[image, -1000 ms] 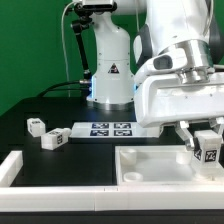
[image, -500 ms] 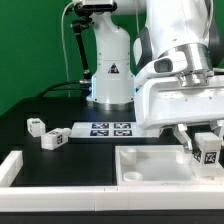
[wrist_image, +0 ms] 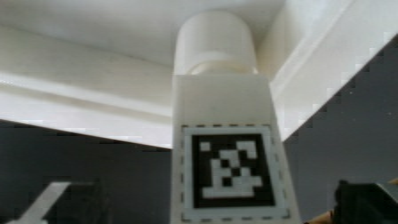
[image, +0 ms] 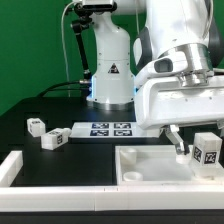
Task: Assemble square table
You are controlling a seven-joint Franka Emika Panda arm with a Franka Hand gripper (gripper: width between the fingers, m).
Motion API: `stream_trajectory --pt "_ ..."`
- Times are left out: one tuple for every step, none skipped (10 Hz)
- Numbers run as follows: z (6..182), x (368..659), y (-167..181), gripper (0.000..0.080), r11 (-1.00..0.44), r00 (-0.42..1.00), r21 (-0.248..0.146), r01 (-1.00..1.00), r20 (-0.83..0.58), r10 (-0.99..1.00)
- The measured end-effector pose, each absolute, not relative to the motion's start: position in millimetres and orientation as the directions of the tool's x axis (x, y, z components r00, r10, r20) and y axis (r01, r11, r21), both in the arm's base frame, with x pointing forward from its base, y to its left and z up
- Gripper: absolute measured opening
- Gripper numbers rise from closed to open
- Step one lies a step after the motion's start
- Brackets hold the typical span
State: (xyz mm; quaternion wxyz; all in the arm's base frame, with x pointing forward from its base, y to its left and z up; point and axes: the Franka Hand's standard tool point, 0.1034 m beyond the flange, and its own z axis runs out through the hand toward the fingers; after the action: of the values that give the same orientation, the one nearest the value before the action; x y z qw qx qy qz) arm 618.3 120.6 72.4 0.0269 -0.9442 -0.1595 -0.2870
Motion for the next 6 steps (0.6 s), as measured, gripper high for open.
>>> stream_trajectory --pt "72.4 618 121 0.0648 -0.947 0.784 0.042 0.318 0.55 0.288" --pt "72.4 618 121 0.0648 -0.946 0.783 0.044 0.321 0.55 0.291" --pt "72.4 618 120 0.0648 -0.946 0.783 0.045 0.322 0.55 0.293" --pt "75.1 621 116 0.0648 -0.945 0.802 0.044 0.324 0.517 0.299" --pt "84.8 628 112 0.0648 -0.945 0.83 0.04 0.324 0.469 0.304" --pt "89.9 636 112 0.0648 -0.946 0.832 0.039 0.323 0.464 0.303"
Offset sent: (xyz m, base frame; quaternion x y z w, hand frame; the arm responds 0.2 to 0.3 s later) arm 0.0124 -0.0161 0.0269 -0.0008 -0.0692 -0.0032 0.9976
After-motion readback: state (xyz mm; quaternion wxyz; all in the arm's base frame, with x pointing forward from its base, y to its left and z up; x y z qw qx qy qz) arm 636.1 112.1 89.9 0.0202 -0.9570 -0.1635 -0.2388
